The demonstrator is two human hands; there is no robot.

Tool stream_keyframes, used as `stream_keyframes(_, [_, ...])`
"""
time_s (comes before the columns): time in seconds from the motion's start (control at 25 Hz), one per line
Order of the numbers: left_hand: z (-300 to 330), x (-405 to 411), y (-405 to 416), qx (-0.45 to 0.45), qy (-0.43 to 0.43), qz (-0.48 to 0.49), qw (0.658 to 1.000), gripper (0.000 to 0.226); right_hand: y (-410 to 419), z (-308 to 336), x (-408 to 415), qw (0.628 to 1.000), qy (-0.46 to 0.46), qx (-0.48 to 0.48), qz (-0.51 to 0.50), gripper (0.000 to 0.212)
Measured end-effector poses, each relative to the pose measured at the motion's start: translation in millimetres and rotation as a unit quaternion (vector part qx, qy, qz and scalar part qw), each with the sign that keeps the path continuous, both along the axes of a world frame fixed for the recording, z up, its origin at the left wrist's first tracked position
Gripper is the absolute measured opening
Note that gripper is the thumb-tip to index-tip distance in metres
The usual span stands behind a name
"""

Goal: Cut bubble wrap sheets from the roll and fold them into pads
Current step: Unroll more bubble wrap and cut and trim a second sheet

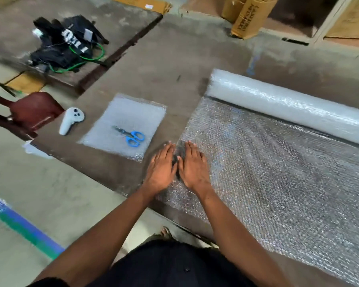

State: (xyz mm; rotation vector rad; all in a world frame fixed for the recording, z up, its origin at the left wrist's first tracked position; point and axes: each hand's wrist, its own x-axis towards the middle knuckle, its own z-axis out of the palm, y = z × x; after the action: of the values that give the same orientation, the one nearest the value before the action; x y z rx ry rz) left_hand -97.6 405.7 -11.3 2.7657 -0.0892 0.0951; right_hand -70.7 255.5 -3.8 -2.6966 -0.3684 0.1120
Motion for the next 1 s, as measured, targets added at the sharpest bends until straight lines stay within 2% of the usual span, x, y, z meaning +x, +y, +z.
stream_keyframes(0.16, [-3, 14, 54, 0.001, -0.039, 0.102, 0.994, 0.057, 66, 1, 18, 0.999, -0.029, 0.006, 0.029, 0.059])
stream_keyframes(0.28, [-9, 22, 93, -0.009, -0.055, 0.172, 0.983, 0.053, 107, -2, 33, 0.999, -0.005, 0.034, 0.010, 0.048])
stream_keyframes(0.48, [-10, 39, 132, -0.049, -0.034, 0.147, 0.987, 0.047, 149, -13, 53, 0.984, 0.073, 0.131, -0.091, 0.039])
stream_keyframes(0.6, [-14, 48, 142, -0.084, -0.012, 0.138, 0.987, 0.048, 157, -18, 62, 0.976, 0.050, 0.163, -0.135, 0.022])
stream_keyframes(0.72, [-15, 51, 147, -0.144, -0.040, 0.141, 0.979, 0.043, 159, -21, 72, 0.966, 0.054, 0.205, -0.151, 0.009])
stream_keyframes(0.8, [-12, 56, 151, -0.170, -0.043, 0.134, 0.975, 0.043, 160, -17, 76, 0.956, 0.074, 0.231, -0.162, 0.010])
stream_keyframes(0.84, [-9, 58, 153, -0.171, -0.031, 0.130, 0.976, 0.046, 162, -11, 75, 0.951, 0.084, 0.243, -0.170, 0.023])
stream_keyframes(0.92, [-3, 66, 157, -0.144, 0.010, 0.118, 0.983, 0.050, 162, -1, 74, 0.939, 0.102, 0.271, -0.185, 0.051])
stream_keyframes(1.0, [1, 75, 161, -0.096, 0.045, 0.107, 0.989, 0.046, 163, 6, 76, 0.941, 0.097, 0.260, -0.195, 0.053])
